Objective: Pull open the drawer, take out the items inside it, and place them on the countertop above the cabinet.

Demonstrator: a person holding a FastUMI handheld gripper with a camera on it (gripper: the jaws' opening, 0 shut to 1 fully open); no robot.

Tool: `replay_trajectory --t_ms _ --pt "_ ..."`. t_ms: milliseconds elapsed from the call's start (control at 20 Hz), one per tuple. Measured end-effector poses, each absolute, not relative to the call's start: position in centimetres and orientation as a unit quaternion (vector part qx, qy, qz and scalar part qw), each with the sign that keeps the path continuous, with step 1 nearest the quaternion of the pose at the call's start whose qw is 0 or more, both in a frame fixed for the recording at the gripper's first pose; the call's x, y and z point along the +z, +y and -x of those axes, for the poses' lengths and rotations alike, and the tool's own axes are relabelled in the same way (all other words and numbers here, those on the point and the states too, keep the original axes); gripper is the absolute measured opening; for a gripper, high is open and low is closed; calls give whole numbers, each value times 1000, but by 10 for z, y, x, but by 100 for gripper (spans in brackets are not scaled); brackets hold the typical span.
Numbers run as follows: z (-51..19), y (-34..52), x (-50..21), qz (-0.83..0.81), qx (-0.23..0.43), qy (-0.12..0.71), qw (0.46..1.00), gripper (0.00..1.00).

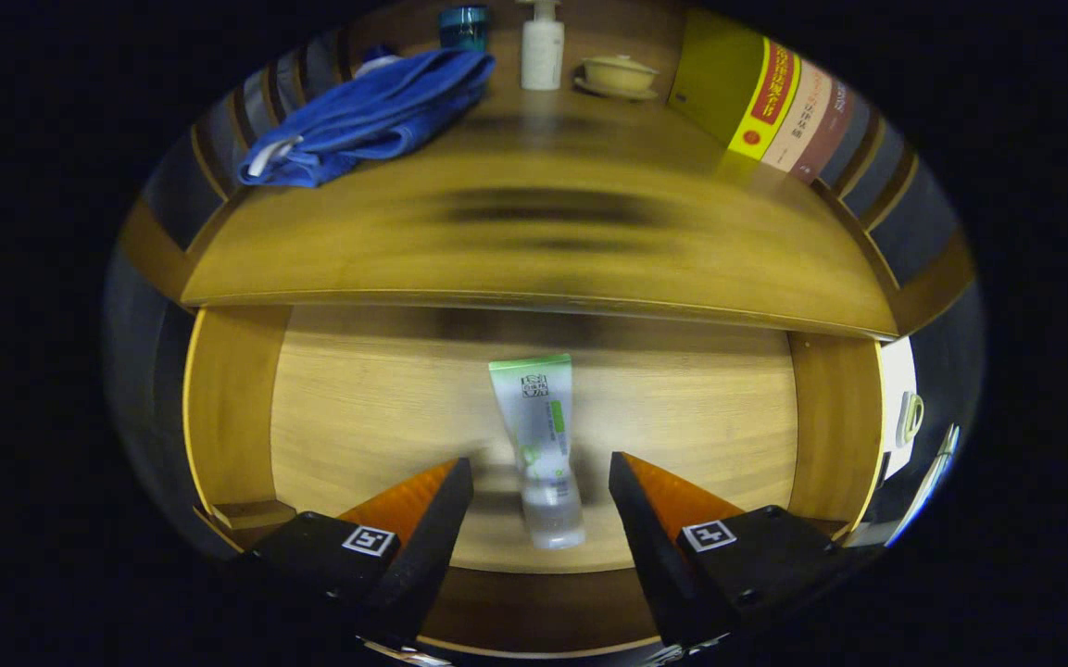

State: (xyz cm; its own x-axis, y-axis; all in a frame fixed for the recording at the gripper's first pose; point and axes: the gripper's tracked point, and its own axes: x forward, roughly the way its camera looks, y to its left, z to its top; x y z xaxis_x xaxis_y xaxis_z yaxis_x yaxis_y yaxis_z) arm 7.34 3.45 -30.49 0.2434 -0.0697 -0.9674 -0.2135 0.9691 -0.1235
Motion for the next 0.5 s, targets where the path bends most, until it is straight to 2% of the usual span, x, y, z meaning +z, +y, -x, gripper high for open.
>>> replay_trajectory --t_ms 100,450,500 --pt "-79 34 -315 117 41 622 773 94" --pt "-98 54 -318 109 45 648 752 54" --pt "-105 57 -312 112 45 649 751 54"
